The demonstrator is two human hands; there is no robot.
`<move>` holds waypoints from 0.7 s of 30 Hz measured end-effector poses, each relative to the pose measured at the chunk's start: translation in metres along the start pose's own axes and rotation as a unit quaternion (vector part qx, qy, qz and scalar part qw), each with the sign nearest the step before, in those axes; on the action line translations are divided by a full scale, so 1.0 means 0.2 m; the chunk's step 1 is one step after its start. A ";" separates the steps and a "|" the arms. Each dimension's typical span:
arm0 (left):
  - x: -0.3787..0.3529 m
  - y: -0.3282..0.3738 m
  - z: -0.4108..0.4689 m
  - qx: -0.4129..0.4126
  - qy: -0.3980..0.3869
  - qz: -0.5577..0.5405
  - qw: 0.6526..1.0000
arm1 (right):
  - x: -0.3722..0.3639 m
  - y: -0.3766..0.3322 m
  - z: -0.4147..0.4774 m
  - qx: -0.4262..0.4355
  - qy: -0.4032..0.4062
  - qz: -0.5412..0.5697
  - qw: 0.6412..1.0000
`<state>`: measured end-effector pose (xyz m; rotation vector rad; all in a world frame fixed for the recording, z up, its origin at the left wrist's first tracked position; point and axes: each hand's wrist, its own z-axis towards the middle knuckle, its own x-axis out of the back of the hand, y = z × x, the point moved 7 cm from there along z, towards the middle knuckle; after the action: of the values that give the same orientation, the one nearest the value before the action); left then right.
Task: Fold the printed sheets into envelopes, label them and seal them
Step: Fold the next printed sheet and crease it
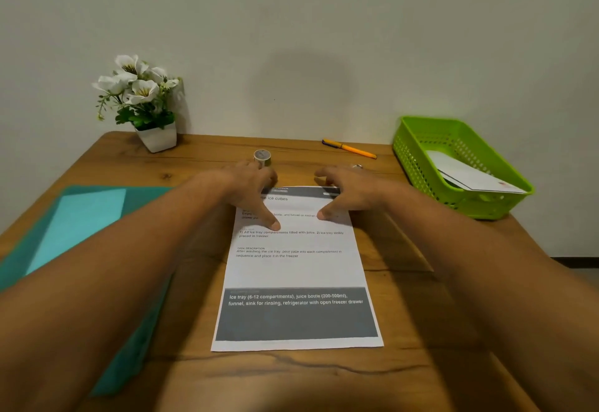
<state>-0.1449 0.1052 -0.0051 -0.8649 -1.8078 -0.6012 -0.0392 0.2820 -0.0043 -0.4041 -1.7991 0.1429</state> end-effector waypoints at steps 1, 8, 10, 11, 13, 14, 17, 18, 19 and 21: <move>0.00 0.00 0.00 0.001 -0.003 -0.003 1.000 | 0.00 -0.01 0.00 -0.003 -0.005 0.018 1.000; 0.03 0.05 -0.05 -0.020 0.045 -0.025 0.998 | 0.02 -0.08 -0.01 -0.002 0.002 0.028 1.000; 0.04 0.07 -0.07 -0.031 0.080 -0.051 0.995 | 0.04 -0.12 -0.04 0.011 0.041 0.011 0.999; 0.05 0.09 -0.09 -0.035 0.110 -0.059 0.992 | 0.06 -0.14 -0.05 0.020 0.065 -0.012 0.998; 0.08 0.13 -0.13 -0.040 0.182 -0.064 0.980 | 0.09 -0.20 -0.08 0.044 0.107 -0.061 0.991; 0.10 0.15 -0.15 -0.041 0.214 -0.059 0.974 | 0.10 -0.23 -0.09 0.055 0.120 -0.078 0.988; 0.15 0.23 -0.22 -0.054 0.289 -0.010 0.956 | 0.11 -0.32 -0.13 0.075 0.158 -0.101 0.979; 0.16 0.25 -0.24 -0.057 0.305 0.003 0.951 | 0.11 -0.34 -0.16 0.079 0.171 -0.107 0.976; 0.16 0.27 -0.26 -0.062 0.321 0.011 0.945 | 0.10 -0.37 -0.17 0.083 0.186 -0.113 0.973; 0.14 0.30 -0.29 -0.073 0.339 0.016 0.938 | 0.06 -0.40 -0.21 0.089 0.209 -0.125 0.966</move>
<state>-0.0714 0.1087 0.0433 -0.6667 -1.1309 -0.8925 -0.0176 0.2067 0.0433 -0.0677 -1.3914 0.0365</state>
